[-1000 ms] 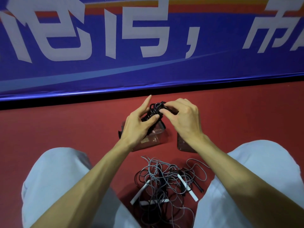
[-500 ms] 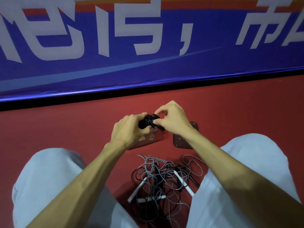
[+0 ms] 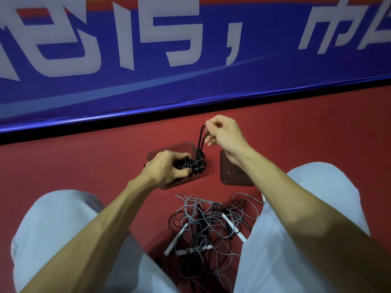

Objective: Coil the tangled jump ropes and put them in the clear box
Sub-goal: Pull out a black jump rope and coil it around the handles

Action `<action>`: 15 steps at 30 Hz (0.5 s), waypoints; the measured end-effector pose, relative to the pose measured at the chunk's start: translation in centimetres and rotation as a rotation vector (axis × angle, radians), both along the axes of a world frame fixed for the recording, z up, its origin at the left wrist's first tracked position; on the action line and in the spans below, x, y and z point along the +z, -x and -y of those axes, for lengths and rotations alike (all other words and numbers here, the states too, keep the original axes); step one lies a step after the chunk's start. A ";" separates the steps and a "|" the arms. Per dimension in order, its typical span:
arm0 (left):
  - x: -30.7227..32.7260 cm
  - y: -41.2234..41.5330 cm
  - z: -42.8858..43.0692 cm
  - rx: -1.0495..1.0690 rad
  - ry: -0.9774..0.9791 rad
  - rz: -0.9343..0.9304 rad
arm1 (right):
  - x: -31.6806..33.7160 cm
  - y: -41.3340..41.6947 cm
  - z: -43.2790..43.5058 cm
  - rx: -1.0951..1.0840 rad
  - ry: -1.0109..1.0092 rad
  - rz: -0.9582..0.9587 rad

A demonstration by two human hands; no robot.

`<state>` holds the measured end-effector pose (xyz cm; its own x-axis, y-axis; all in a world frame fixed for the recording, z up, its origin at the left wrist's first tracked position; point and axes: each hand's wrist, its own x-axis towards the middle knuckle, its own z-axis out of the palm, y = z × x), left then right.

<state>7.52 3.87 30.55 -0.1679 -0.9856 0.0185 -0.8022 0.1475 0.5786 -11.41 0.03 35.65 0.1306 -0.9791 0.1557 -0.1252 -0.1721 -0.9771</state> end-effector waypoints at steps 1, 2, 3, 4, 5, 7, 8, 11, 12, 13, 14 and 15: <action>0.0 -0.1 0.0 -0.009 0.006 -0.030 | 0.0 0.0 0.0 0.000 -0.030 0.062; -0.1 -0.2 0.0 -0.024 0.002 -0.079 | 0.1 -0.1 0.1 -0.006 -0.063 0.126; -0.2 -0.4 0.0 -0.042 -0.014 -0.145 | 0.0 -0.2 0.3 -0.016 -0.103 0.191; -0.2 -0.5 -0.2 -0.056 -0.036 -0.205 | -0.1 -0.4 0.4 -0.026 -0.143 0.249; -0.1 -0.6 -0.4 -0.063 -0.054 -0.249 | -0.3 -0.7 0.6 -0.034 -0.176 0.292; -0.3 -1.1 -0.5 -0.042 -0.093 -0.291 | -0.9 -1.5 1.1 -0.044 -0.216 0.311; -0.3 -1.5 -0.5 -0.009 -0.125 -0.305 | -1.3 -2.0 1.4 -0.046 -0.228 0.303; -1.3 -3.5 -0.4 0.087 -0.271 -0.360 | -2.6 -4.1 2.2 -0.044 -0.282 0.269; -1.9 -4.2 -0.4 0.111 -0.313 -0.366 | -3.3 -4.9 2.5 -0.047 -0.306 0.241; -2.7 -5.0 -0.3 0.138 -0.347 -0.379 | -4.1 -5.7 2.8 -0.052 -0.323 0.197; -3.5 -5.6 -0.4 0.171 -0.379 -0.410 | -4.9 -6.6 3.0 -0.048 -0.336 0.150; -4.6 -6.3 -0.4 0.206 -0.412 -0.459 | -5.8 -7.4 3.2 -0.034 -0.350 0.111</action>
<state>13.83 4.24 25.96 -0.0393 -0.9385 -0.3431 -0.4479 -0.2904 0.8456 -4.01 -3.15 29.81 0.0978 -0.9791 -0.1782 -0.0146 0.1776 -0.9840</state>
